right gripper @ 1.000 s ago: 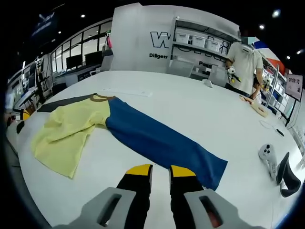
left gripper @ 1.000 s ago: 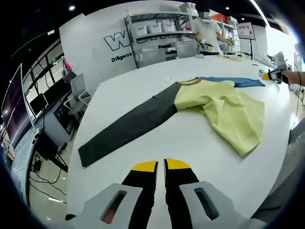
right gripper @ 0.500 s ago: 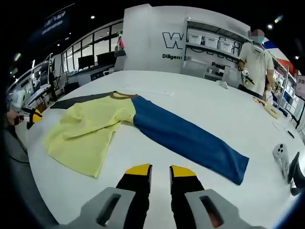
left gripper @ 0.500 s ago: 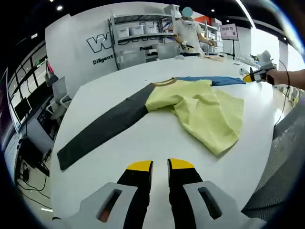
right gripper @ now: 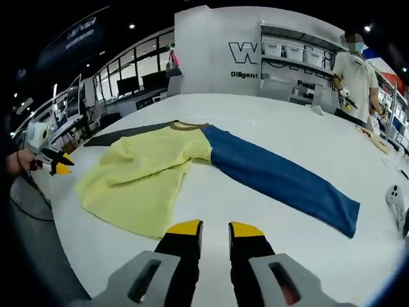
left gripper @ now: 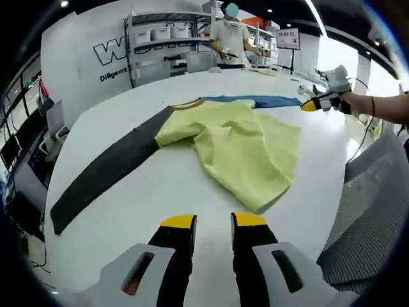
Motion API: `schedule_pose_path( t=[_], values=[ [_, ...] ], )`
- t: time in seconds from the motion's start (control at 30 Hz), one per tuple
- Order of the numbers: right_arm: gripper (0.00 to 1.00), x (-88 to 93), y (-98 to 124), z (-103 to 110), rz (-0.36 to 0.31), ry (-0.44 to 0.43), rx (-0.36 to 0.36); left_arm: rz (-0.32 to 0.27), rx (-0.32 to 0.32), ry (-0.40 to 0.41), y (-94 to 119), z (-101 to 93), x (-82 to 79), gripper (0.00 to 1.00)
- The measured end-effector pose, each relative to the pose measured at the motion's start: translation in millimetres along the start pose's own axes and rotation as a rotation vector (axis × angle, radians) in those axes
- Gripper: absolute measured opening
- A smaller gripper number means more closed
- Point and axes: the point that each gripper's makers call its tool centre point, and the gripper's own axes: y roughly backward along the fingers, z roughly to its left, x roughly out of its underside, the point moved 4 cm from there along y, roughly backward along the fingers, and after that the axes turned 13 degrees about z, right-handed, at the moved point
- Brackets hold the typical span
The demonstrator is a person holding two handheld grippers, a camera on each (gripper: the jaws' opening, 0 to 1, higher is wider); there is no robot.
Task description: Fold the garment on the visible template until the final outline fits inside the template.
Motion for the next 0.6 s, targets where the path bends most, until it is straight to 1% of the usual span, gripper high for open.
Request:
schedule_pose_path(
  t=[0.07, 0.1, 0.13, 0.17, 0.2, 0.23, 0.3, 0.33, 0.37, 0.4, 0.43, 0.47, 0.53, 0.6],
  values=[
    [0.10, 1.2, -2.4, 3.1, 0.009, 0.022, 0.000, 0.003, -0.010, -0.008, -1.7, -0.9, -3.8, 0.23],
    [0.11, 1.5, -3.0, 4.3, 0.012, 0.029, -0.003, 0.003, -0.013, -0.007, -2.3, -1.4, -5.3, 0.24],
    [0.11, 2.4, -4.9, 9.3, 0.016, 0.040, -0.013, 0.000, 0.003, -0.010, -4.7, -3.8, -11.0, 0.24],
    [0.11, 3.2, -7.0, 16.3, 0.026, 0.045, -0.038, -0.008, 0.030, 0.004, -7.9, -7.2, -15.4, 0.24],
    [0.10, 4.0, -8.7, 22.4, 0.030, 0.049, -0.056, 0.008, 0.072, 0.022, -12.0, -13.3, -15.3, 0.25],
    [0.10, 4.8, -9.7, 26.2, 0.036, 0.052, -0.073, 0.030, 0.091, 0.037, -14.4, -16.1, -12.7, 0.25],
    [0.14, 5.1, -11.0, 31.2, 0.040, 0.065, -0.069, 0.049, 0.099, 0.059, -17.5, -17.4, -10.5, 0.27],
    [0.15, 5.8, -12.7, 34.5, 0.043, 0.080, -0.073, 0.048, 0.103, 0.054, -19.7, -17.9, -10.9, 0.29],
    [0.15, 6.0, -13.6, 36.6, 0.043, 0.084, -0.077, 0.036, 0.112, 0.090, -22.2, -20.0, -11.1, 0.32],
    [0.15, 6.4, -14.6, 40.3, 0.044, 0.082, -0.085, 0.028, 0.124, 0.095, -23.5, -21.9, -11.7, 0.34],
    [0.15, 6.7, -15.7, 44.5, 0.047, 0.086, -0.092, 0.032, 0.122, 0.097, -23.5, -21.9, -10.8, 0.32],
    [0.15, 6.7, -16.6, 47.3, 0.048, 0.095, -0.093, 0.040, 0.131, 0.115, -24.2, -23.7, -9.6, 0.29],
    [0.15, 7.2, -19.7, 51.7, 0.059, 0.114, -0.098, 0.044, 0.151, 0.141, -25.2, -26.7, -9.2, 0.29],
    [0.16, 7.3, -24.5, 57.1, 0.069, 0.127, -0.105, 0.049, 0.149, 0.159, -27.8, -26.9, -8.8, 0.28]
  ],
)
